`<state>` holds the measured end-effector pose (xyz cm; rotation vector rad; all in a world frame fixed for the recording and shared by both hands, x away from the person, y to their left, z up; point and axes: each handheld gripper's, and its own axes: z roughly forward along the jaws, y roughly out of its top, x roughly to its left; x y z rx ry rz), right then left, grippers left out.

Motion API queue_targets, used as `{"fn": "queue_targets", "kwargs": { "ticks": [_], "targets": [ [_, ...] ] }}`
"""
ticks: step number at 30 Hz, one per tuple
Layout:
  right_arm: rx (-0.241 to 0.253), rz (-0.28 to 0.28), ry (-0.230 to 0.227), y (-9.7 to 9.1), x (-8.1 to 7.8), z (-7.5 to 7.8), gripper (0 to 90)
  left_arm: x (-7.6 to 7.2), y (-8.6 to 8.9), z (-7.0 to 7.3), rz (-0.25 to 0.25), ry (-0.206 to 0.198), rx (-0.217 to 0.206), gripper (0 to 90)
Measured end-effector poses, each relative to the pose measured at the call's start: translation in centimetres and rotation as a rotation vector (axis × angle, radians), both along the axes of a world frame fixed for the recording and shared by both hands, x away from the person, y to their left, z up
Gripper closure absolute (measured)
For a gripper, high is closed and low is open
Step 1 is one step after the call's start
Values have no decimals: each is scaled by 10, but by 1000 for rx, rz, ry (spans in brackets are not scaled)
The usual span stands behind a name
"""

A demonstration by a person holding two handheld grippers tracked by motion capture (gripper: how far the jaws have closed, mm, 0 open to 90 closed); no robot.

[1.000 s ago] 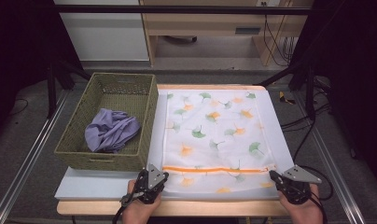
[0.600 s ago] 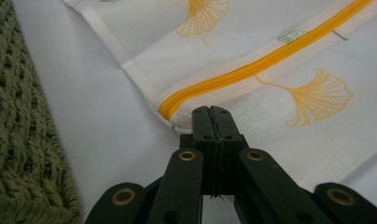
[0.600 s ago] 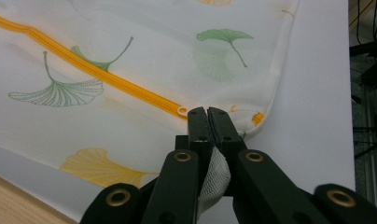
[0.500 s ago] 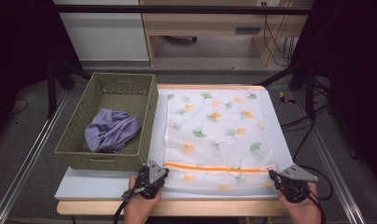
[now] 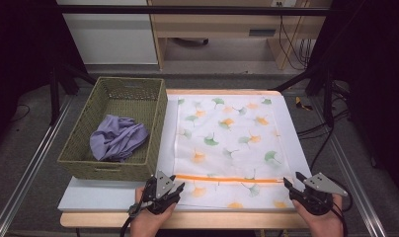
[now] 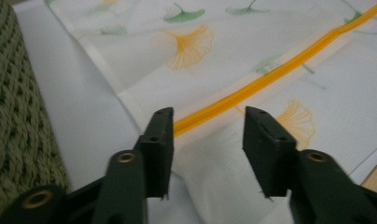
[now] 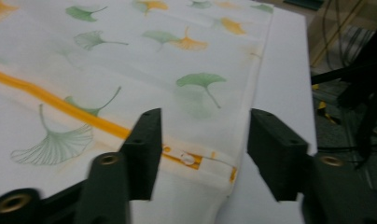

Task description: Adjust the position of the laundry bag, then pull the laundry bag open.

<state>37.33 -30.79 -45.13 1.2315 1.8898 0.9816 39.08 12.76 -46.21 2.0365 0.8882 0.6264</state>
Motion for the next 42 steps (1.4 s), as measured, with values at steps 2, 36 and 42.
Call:
{"fn": "queue_targets", "kwargs": {
  "ticks": [2, 36, 42],
  "targets": [
    [-8, -22, -15, 0, 1, 1, 344, -1, -2, 2, -2, -18, -12, 446],
    [33, -29, 113, -31, 14, -10, 680, -6, -9, 2, -50, -17, -117, 84],
    [47, -19, 128, -33, 15, -14, 751, -5, -6, 4, -32, -32, -116, 107]
  ]
}}
